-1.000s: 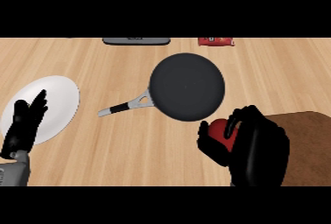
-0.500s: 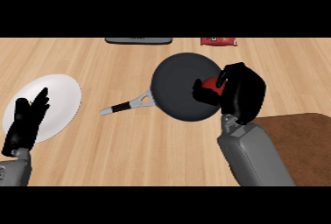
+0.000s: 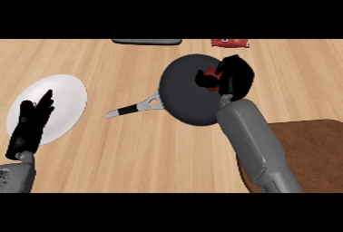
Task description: Pick the tomato from the cutting board and place it in the pan
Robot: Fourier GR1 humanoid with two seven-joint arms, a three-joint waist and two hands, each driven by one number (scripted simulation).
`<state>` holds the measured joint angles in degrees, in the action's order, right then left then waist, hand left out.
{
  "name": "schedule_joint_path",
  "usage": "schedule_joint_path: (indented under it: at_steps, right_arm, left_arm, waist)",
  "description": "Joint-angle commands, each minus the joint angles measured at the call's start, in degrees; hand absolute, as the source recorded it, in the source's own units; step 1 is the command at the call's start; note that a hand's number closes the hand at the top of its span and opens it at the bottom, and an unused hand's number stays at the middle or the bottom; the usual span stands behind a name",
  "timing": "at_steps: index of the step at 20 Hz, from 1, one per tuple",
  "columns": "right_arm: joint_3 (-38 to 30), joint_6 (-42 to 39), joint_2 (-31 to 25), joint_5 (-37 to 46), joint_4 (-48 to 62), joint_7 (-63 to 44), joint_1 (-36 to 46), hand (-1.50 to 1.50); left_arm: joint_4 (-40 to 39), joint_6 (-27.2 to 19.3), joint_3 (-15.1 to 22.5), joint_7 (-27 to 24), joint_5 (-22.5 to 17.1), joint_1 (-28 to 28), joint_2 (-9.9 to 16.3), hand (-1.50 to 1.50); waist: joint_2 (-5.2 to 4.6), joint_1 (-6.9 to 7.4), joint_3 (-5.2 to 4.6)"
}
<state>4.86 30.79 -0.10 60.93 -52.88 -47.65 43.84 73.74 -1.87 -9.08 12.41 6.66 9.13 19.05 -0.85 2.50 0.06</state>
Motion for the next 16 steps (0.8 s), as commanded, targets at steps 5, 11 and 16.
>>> schedule_joint_path:
  at_steps: [5,11,16]
  right_arm:
    - [-5.21,15.19,0.09,-16.68,16.78,13.77,4.88,-1.5]
    - [-8.27,16.76,0.09,-25.86,25.12,25.01,8.89,-1.5]
    - [-11.7,21.84,0.09,-29.1,27.65,33.18,9.5,-1.5]
  left_arm:
    - [-2.06,0.56,0.52,-1.59,-0.06,2.59,-0.96,0.0]
    - [0.49,-0.91,2.11,2.47,1.79,4.22,-1.74,0.0]
    - [2.24,0.82,2.17,2.08,0.96,2.45,-1.08,0.0]
  waist:
    - [-1.07,2.17,0.1]
    - [-0.82,2.31,0.13]
    - [-1.08,3.64,0.2]
